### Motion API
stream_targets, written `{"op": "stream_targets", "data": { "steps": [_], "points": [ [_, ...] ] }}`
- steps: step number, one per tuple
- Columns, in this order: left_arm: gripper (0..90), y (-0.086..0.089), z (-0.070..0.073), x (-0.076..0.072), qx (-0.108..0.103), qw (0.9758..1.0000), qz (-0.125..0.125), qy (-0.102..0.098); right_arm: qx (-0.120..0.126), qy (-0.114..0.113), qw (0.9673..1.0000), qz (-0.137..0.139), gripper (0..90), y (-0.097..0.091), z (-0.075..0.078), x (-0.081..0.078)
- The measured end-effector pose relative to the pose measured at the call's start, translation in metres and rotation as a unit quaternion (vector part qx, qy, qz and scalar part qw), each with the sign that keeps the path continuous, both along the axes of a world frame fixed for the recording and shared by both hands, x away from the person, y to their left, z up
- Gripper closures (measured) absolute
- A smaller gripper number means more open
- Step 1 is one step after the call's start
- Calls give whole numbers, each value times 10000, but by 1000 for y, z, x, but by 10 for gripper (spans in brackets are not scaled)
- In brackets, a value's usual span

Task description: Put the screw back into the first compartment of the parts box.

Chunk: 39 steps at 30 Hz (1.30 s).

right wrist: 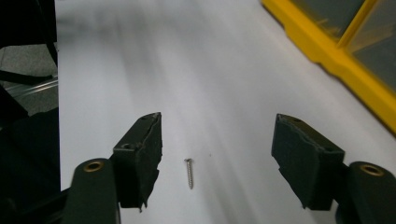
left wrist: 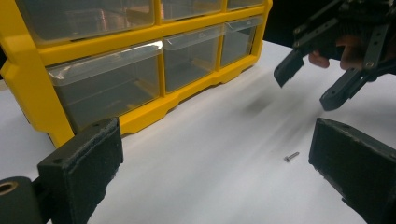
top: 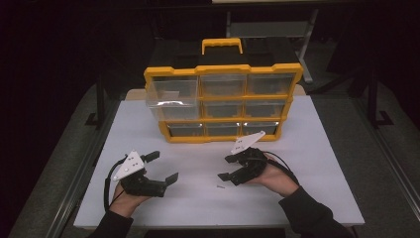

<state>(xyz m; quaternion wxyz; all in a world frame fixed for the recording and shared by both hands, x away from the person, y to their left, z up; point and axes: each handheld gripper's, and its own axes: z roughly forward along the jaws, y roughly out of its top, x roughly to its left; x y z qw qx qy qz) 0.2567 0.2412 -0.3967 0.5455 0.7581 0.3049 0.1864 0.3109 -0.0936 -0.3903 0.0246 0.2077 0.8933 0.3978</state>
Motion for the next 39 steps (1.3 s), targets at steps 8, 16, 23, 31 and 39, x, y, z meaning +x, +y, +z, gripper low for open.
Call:
{"op": "stream_targets", "data": {
  "steps": [8,16,23,31,39],
  "points": [
    [24,0,0,0,-1,10000,-2,8,-89,211,9997,116,468,2,-15,0],
    [24,0,0,0,1,10000,-7,4,-270,347,9989,175,592,1,-27,3],
    [24,0,0,0,-4,10000,-11,2,-349,401,9981,302,670,4,-36,4],
    [24,0,0,0,-5,10000,-13,2,-447,408,9973,427,719,8,-43,5],
    [24,0,0,0,-5,10000,-11,6,-476,491,9967,440,765,9,-46,5]
  ]
}}
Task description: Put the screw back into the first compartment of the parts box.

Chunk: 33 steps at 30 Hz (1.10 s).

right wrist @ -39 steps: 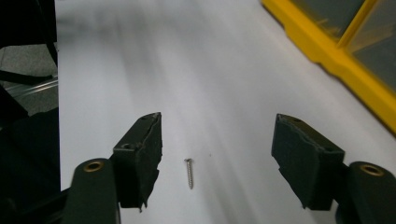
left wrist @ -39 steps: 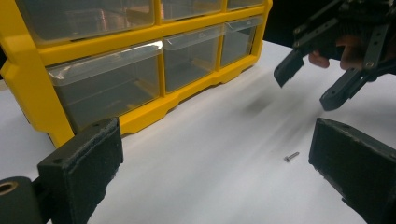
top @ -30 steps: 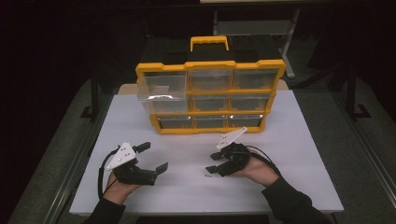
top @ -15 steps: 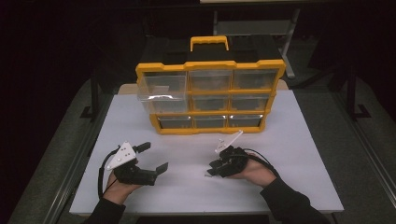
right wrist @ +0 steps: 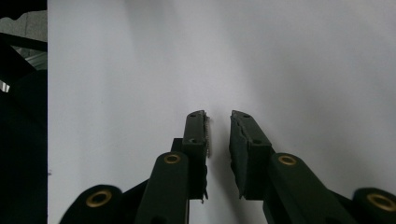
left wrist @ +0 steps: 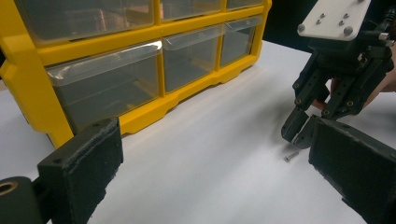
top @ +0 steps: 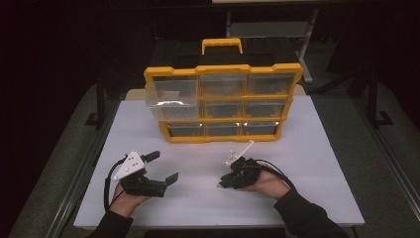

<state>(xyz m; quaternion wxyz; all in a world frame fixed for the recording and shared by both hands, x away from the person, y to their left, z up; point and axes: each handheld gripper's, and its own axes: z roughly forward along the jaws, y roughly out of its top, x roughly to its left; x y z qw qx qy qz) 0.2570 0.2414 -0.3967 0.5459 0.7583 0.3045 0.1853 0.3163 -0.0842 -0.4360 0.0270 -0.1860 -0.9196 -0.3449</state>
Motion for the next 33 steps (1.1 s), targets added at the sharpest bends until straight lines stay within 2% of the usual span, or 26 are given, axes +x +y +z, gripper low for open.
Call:
{"op": "stream_targets", "data": {
  "steps": [2,17,24,33],
  "points": [
    [24,0,0,0,3,10000,-4,-8,2,100,9999,11,771,1,-1,-1],
    [24,0,0,0,24,10000,-3,-7,-92,94,9999,83,831,5,-6,-2],
    [24,0,0,0,23,10000,-2,-5,-143,13,9999,89,867,6,-7,-2],
    [24,-1,0,0,21,10000,-3,14,-137,32,9999,78,875,6,-7,-2]
  ]
}}
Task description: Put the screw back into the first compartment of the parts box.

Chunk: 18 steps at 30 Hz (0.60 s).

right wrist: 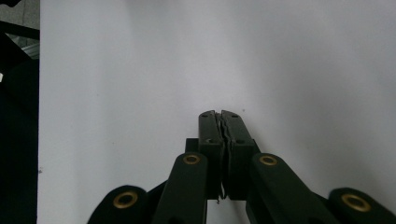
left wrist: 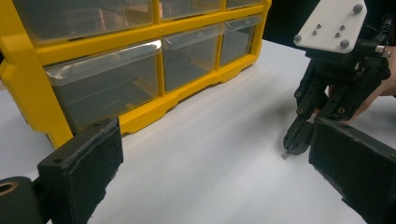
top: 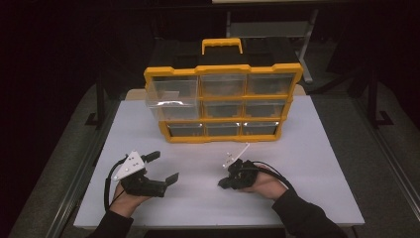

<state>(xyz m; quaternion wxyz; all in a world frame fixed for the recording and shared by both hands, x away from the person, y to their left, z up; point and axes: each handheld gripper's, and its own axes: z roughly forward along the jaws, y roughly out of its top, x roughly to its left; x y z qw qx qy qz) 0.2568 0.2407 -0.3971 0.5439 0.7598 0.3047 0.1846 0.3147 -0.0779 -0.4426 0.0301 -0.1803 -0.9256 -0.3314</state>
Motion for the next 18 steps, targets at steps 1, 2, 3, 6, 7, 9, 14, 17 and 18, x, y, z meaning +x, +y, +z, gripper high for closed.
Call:
{"op": "stream_targets", "data": {
  "steps": [1,2,3,6,7,9,14,17,18],
  "points": [
    [24,0,0,0,9,10000,-4,-20,2,6,10000,-3,876,0,0,0],
    [24,0,0,0,7,10000,-4,-21,2,-1,10000,-8,876,0,0,0],
    [24,0,0,0,10,10000,-4,-24,6,-19,10000,2,876,0,0,0],
    [24,0,0,0,8,10000,-3,-20,29,-16,10000,-7,876,0,1,0],
    [24,0,0,0,7,10000,-4,-24,15,-23,10000,-17,876,0,1,0],
    [24,0,0,0,5,10000,-5,-24,66,10,10000,-14,878,-1,2,1],
    [24,0,0,0,0,10000,-5,-26,112,-3,9999,-13,878,-2,4,1],
    [24,0,0,0,-3,10000,-5,-26,138,8,9999,-56,878,-3,6,1],
    [24,0,0,0,-3,10000,-4,-27,163,-3,9998,-78,878,-4,7,1]
  ]
}}
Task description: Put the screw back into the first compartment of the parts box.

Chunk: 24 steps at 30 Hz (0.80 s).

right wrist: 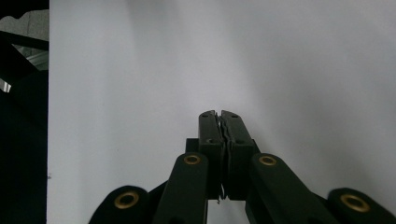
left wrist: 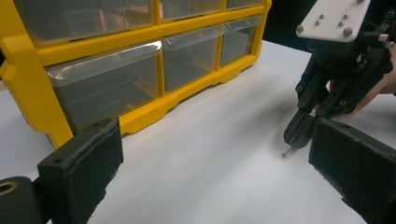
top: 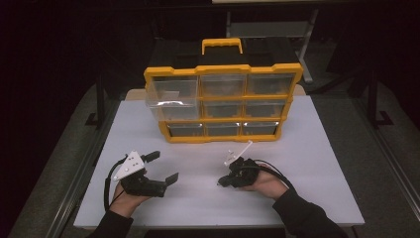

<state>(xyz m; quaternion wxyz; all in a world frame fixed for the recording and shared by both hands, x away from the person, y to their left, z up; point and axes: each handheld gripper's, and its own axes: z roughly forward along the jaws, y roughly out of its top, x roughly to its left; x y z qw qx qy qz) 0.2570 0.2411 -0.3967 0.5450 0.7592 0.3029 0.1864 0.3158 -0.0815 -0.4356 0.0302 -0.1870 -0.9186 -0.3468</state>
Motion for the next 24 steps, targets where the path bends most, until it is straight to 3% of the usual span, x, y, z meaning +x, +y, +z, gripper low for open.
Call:
{"op": "stream_targets", "data": {
  "steps": [8,13,24],
  "points": [
    [24,0,0,0,-7,10000,5,-2,138,-113,9998,-20,878,-4,6,2],
    [24,0,0,0,-18,10000,10,3,242,-7,9997,-27,878,-6,15,1],
    [24,0,0,0,0,10000,6,-15,201,-35,9998,-76,878,-6,31,3]
  ]
}}
